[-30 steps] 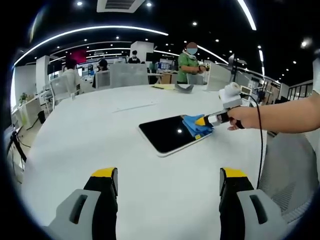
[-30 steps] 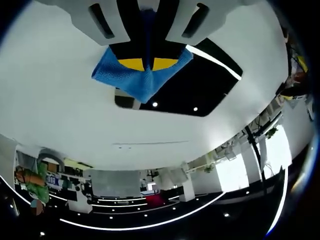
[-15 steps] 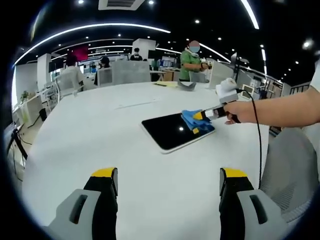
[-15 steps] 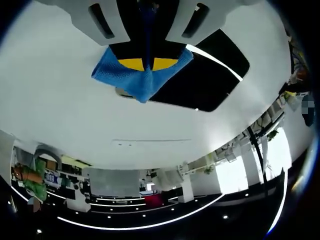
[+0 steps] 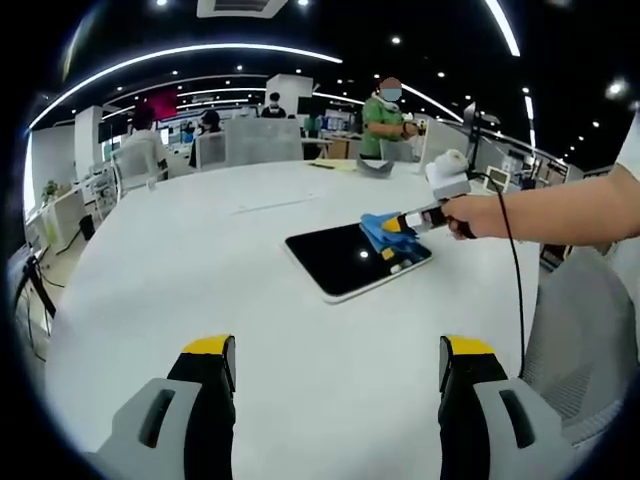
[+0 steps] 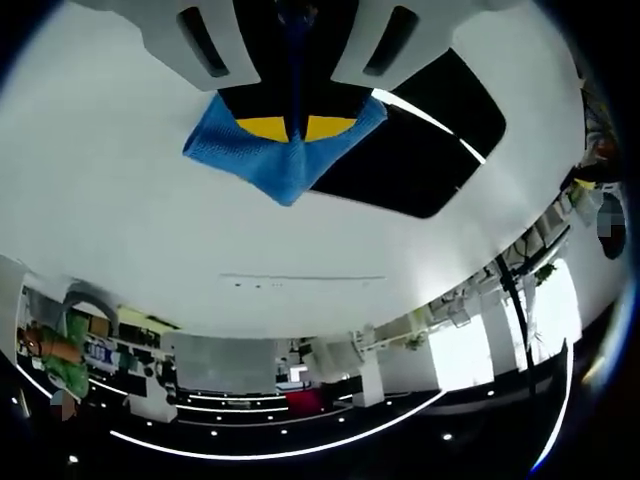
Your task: Wipe the mirror surface with the cleaning cloth until all visible marks leave the cleaned area.
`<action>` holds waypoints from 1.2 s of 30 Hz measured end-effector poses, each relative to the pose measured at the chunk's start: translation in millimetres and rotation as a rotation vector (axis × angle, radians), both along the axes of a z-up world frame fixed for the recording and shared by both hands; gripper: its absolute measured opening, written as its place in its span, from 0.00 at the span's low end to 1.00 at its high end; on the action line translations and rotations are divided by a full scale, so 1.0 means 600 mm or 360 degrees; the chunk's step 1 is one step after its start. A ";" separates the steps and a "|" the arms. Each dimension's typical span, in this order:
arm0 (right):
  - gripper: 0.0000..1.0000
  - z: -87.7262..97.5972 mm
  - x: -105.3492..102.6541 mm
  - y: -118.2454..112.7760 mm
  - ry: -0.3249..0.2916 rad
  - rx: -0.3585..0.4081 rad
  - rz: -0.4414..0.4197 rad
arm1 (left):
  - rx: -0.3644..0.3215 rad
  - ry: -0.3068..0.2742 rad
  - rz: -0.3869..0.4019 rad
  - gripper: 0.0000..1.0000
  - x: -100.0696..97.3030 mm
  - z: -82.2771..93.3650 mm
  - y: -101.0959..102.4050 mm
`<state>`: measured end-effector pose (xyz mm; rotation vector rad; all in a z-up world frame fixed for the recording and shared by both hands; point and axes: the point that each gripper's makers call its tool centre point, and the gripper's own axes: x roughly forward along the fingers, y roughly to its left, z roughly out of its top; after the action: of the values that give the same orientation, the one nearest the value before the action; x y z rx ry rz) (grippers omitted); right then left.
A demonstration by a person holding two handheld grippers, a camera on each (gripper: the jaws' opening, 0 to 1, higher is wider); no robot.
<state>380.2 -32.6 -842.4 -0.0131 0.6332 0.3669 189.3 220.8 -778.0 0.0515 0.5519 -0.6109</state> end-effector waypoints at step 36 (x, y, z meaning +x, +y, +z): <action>0.00 -0.002 0.003 0.000 -0.0022 0.0011 -0.0017 | -0.0005 0.0003 0.0018 0.84 -0.002 -0.005 0.006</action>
<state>382.2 -32.5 -843.4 -0.0059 0.6181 0.3583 187.9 224.6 -781.2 0.0446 0.5525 -0.6008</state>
